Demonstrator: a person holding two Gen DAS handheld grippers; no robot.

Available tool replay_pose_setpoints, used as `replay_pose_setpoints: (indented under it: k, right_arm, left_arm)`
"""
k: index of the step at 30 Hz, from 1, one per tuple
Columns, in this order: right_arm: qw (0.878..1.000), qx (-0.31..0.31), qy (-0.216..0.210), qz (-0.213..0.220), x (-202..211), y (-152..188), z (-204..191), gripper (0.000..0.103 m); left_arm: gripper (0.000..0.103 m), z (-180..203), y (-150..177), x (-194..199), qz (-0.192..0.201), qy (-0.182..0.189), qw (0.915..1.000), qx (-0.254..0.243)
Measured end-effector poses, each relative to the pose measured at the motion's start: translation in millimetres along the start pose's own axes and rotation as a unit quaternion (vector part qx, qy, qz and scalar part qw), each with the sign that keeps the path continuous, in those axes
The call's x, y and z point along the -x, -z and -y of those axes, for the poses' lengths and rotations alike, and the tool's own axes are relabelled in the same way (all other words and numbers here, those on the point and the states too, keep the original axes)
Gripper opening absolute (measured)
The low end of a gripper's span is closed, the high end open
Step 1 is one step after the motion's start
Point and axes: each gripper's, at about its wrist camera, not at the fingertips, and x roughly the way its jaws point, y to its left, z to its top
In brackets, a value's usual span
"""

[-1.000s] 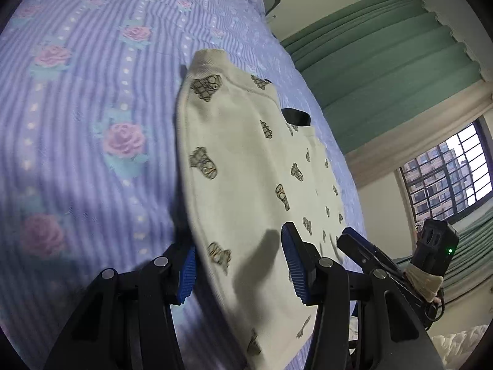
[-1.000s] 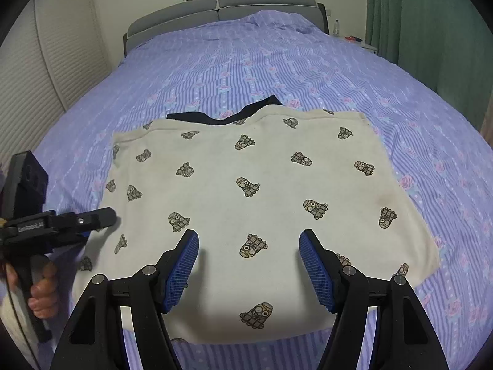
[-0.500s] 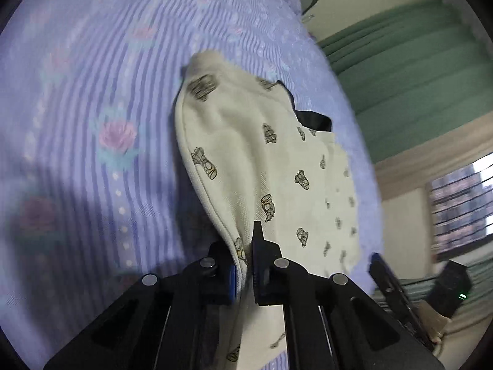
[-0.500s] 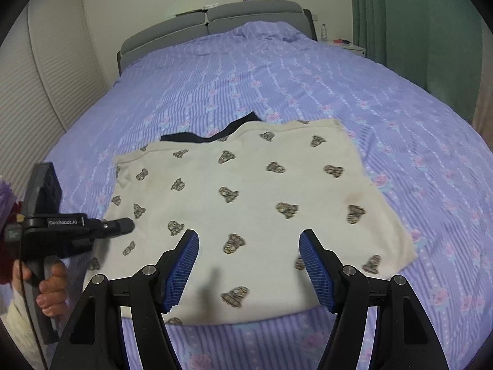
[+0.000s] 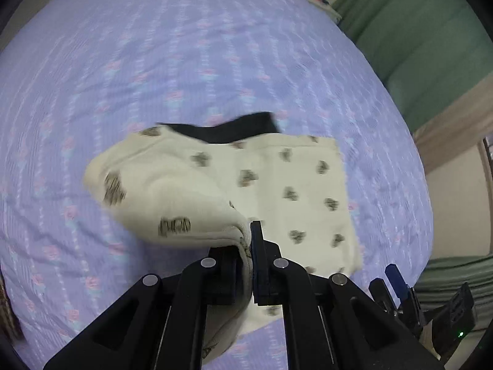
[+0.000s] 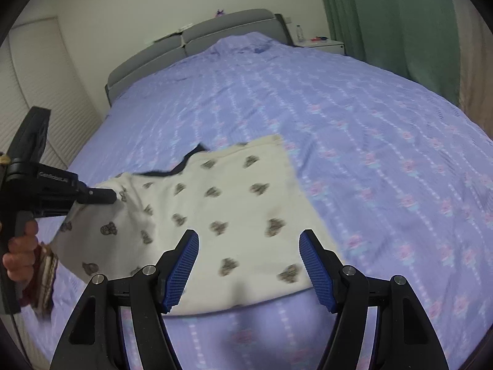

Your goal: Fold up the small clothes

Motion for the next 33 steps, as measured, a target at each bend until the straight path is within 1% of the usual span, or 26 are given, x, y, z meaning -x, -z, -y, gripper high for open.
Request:
replay_pose_setpoints:
  k: [2, 5, 8, 11, 15, 18, 21, 23, 25, 26, 27, 28, 30, 31, 33]
  right_arm:
    - [1.000, -0.010, 0.005, 0.008, 3.8, -5.6, 18.8, 0.068]
    - [1.000, -0.022, 0.015, 0.011, 5.7, -13.4, 44.4, 0.068]
    - [0.999, -0.029, 0.028, 0.013, 6.8, -17.5, 67.3, 0.068]
    - [0.998, -0.045, 0.036, 0.015, 10.0, -17.2, 87.6, 0.068]
    - [0.997, -0.068, 0.035, 0.009, 11.1, -10.8, 107.9, 0.068]
    - [0.997, -0.074, 0.036, 0.006, 9.8, -6.1, 117.0, 0.068]
    - [0.996, -0.078, 0.039, 0.001, 7.9, -1.8, 123.4, 0.068]
    - [0.996, -0.077, 0.039, -0.001, 7.9, 1.6, 125.7, 0.068]
    - [0.996, -0.077, 0.043, -0.003, 8.0, 4.3, 128.2, 0.068]
    - [0.996, -0.077, 0.045, -0.004, 7.2, 5.2, 128.7, 0.068]
    - [0.996, -0.077, 0.048, -0.007, 6.7, 5.7, 130.0, 0.068]
    - [0.996, -0.076, 0.048, -0.008, 7.2, 6.3, 131.4, 0.068]
    - [0.996, -0.073, 0.047, -0.008, 8.5, 6.8, 132.1, 0.068]
    - [0.997, -0.069, 0.045, -0.007, 9.5, 6.7, 131.4, 0.068]
    - [0.997, -0.065, 0.043, -0.004, 12.2, 7.1, 129.9, 0.068]
  left_arm:
    - [0.009, 31.3, -5.1, -14.1, -0.012, -0.004, 0.9999, -0.008]
    - [0.009, 66.8, -10.4, -37.1, -0.025, -0.011, 0.9994, -0.019]
    - [0.009, 91.0, -11.1, -62.9, -0.046, -0.015, 0.9986, -0.019]
    - [0.009, 108.7, -10.7, -80.7, -0.049, -0.032, 0.9980, -0.024]
    - [0.009, 123.8, -9.1, -92.2, -0.052, -0.049, 0.9972, -0.022]
    - [0.009, 132.2, -12.0, -104.1, -0.054, -0.065, 0.9961, -0.026]
    - [0.009, 135.3, -11.6, -115.9, -0.067, -0.069, 0.9950, -0.027]
    - [0.011, 141.4, -10.1, -121.4, -0.069, -0.074, 0.9942, -0.037]
    - [0.021, 147.6, -8.9, -120.8, -0.066, -0.073, 0.9939, -0.051]
    - [0.031, 151.0, -8.3, -118.8, -0.061, -0.067, 0.9943, -0.056]
    - [0.038, 153.2, -7.7, -115.4, -0.057, -0.059, 0.9947, -0.061]
    - [0.040, 156.1, -6.5, -110.6, -0.050, -0.053, 0.9949, -0.069]
    - [0.048, 163.4, -1.9, -94.0, -0.031, -0.040, 0.9932, -0.105]
    - [0.049, 166.8, 1.6, -83.4, -0.016, -0.035, 0.9913, -0.126]
    - [0.059, 169.5, 13.3, -57.2, 0.023, -0.023, 0.9847, -0.171]
